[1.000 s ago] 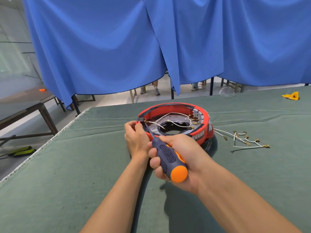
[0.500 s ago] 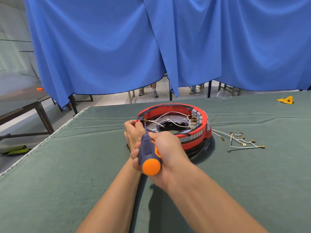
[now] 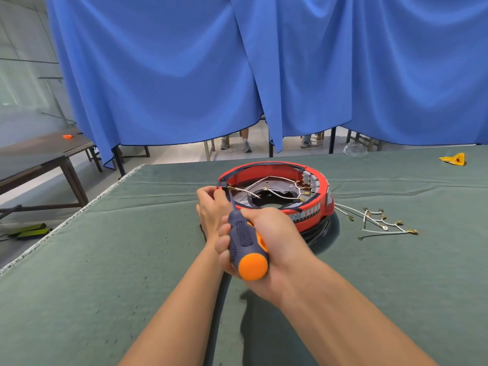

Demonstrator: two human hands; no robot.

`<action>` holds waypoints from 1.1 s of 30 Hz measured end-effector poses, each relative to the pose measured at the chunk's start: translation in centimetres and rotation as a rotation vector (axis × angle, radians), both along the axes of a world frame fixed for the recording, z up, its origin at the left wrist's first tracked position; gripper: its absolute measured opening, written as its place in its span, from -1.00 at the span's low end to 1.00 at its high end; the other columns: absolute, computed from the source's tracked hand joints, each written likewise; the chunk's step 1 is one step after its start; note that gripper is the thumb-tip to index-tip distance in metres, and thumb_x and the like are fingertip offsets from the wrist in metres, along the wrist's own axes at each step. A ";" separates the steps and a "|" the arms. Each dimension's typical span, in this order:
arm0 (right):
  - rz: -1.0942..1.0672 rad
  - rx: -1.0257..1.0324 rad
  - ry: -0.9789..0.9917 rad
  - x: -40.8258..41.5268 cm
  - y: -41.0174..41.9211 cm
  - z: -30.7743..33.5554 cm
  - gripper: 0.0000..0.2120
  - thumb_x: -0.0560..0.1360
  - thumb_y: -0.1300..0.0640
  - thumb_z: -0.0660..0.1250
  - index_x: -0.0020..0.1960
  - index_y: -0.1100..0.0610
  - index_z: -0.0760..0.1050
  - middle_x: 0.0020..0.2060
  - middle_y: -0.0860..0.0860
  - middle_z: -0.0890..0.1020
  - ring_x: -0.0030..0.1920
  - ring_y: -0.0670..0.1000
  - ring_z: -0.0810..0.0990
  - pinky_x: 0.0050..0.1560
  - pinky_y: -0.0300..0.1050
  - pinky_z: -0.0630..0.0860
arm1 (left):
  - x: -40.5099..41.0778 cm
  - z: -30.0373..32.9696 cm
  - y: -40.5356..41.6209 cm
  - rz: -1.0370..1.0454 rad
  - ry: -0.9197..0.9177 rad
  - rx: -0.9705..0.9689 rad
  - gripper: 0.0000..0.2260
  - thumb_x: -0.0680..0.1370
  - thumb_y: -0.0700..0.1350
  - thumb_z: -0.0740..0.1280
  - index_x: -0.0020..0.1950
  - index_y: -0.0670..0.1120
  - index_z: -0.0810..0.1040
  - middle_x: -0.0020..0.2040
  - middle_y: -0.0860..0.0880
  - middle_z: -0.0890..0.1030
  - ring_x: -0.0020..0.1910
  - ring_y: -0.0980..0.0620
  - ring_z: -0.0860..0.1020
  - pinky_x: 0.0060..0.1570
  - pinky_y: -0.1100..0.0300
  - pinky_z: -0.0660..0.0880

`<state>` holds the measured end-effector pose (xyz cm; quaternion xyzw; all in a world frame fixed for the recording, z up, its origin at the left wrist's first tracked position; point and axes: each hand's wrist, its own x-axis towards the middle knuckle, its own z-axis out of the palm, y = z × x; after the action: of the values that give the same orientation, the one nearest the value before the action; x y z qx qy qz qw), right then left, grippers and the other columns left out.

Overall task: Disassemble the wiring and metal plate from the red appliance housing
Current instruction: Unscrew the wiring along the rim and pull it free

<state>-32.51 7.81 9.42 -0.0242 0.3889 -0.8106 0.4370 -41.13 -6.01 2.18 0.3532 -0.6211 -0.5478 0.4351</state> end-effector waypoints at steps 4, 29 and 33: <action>0.095 -0.017 -0.024 -0.5 0.7 -0.3 -0.84 0.61 0.15 0.09 -0.11 0.15 0.37 -0.42 0.01 0.40 -0.63 -0.07 0.36 -0.64 -0.39 0.32 | 0.3 0.0 0.1 -0.023 0.017 -0.027 -0.93 0.56 -0.14 0.17 -0.13 -0.03 0.35 -0.10 -0.06 0.47 0.08 -0.15 0.44 -0.01 0.05 0.34; 0.162 0.133 0.034 -3.5 1.8 0.0 -0.71 0.62 0.12 0.05 -0.21 0.19 0.38 -0.50 0.02 0.40 -0.68 -0.07 0.39 -0.68 -0.38 0.32 | 1.0 0.1 0.5 -0.072 0.036 -0.069 -0.94 0.57 -0.13 0.13 -0.03 -0.10 0.37 0.02 -0.22 0.52 0.11 -0.22 0.46 0.14 -0.17 0.39; 0.150 0.164 0.048 -3.8 1.5 -0.3 -0.70 0.63 0.12 0.06 -0.21 0.20 0.39 -0.52 0.04 0.41 -0.69 -0.05 0.39 -0.68 -0.37 0.33 | 1.0 0.0 0.6 -0.077 0.057 -0.095 -0.95 0.56 -0.15 0.14 -0.07 -0.10 0.36 -0.03 -0.19 0.51 0.10 -0.24 0.46 0.12 -0.20 0.40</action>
<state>-36.26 9.33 9.16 -0.0367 0.4613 -0.7403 0.4877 -40.13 -5.38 2.16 0.2922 -0.6469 -0.5441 0.4474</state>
